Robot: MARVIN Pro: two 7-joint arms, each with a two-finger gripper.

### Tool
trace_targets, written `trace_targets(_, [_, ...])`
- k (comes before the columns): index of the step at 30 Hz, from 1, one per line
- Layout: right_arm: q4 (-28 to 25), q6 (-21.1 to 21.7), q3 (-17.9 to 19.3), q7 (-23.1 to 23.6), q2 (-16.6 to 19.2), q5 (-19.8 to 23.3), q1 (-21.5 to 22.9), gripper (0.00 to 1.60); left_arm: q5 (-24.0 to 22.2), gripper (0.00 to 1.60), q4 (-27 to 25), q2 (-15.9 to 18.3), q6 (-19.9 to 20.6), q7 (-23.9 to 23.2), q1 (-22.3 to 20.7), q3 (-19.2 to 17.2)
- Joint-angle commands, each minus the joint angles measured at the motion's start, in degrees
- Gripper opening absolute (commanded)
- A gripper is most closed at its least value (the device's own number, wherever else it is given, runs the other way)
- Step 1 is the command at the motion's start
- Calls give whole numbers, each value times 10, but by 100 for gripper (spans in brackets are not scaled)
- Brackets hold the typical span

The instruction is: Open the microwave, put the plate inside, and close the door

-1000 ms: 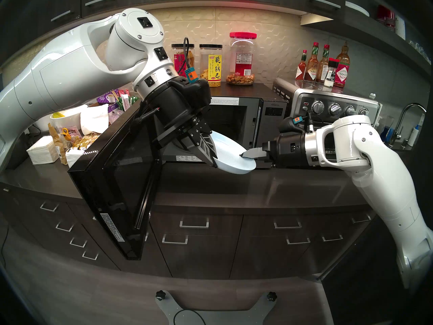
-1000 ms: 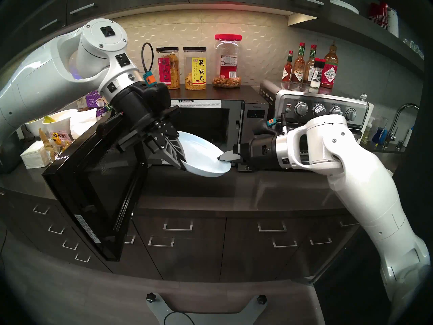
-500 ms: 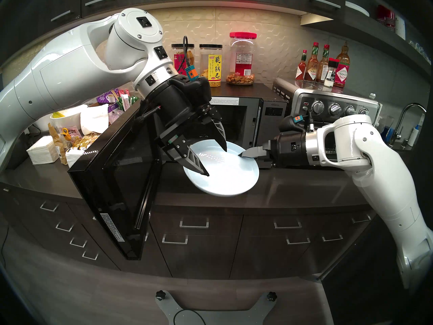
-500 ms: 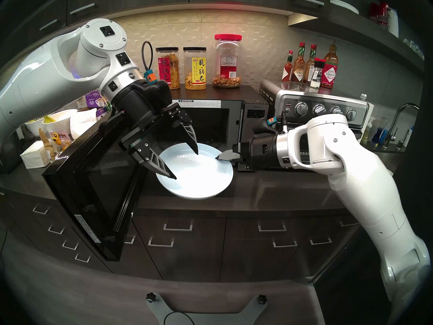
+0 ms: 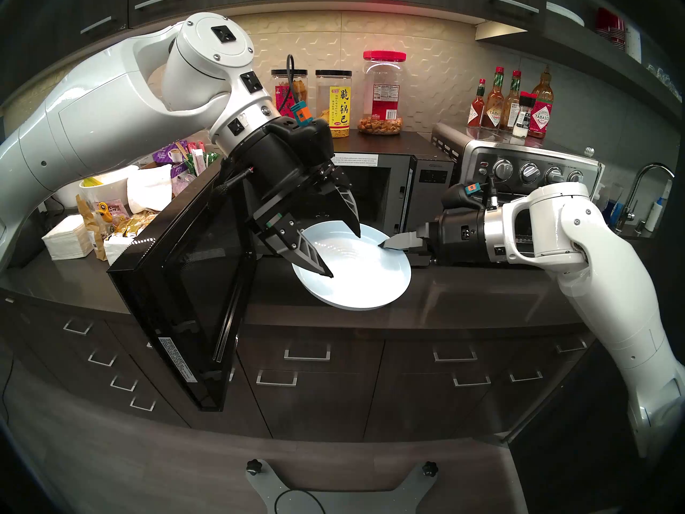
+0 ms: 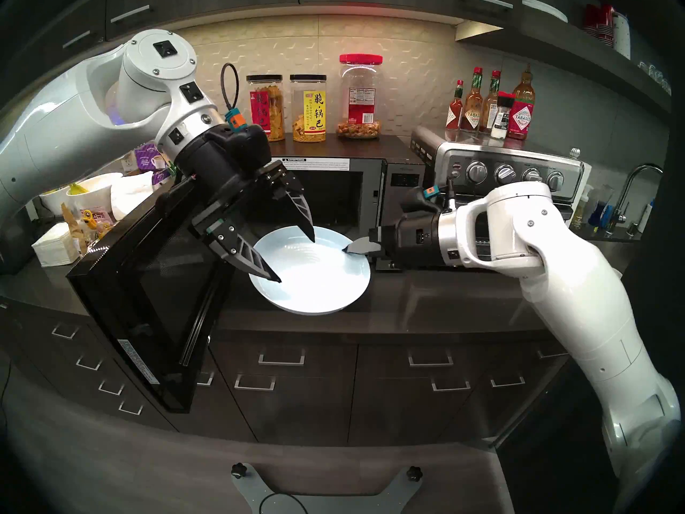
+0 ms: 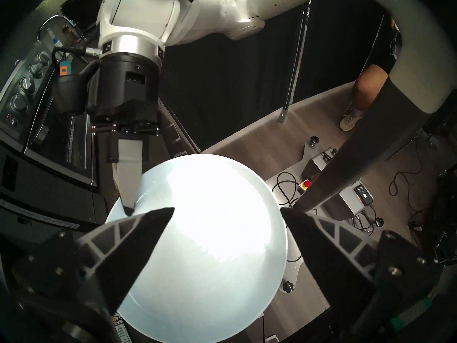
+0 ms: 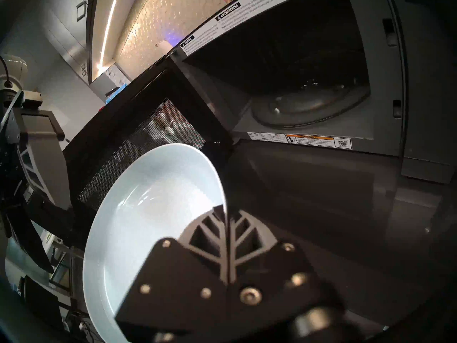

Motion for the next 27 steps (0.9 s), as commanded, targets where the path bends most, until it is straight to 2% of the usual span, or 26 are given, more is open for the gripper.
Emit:
trace_targets(1, [-4,-6,7,5,-1,-6,1,0,-16,160,-13,24,-2,11,-6,-19])
trace_targets(10, [-4,-8,6,7,-4,-13,-2,0,-29,160,-43,66,2,16,-12,-31])
trace_targets(27, [0,-7,4,7,-10,-26,1,0,-55,160,-118,179,1,61,-8,-57])
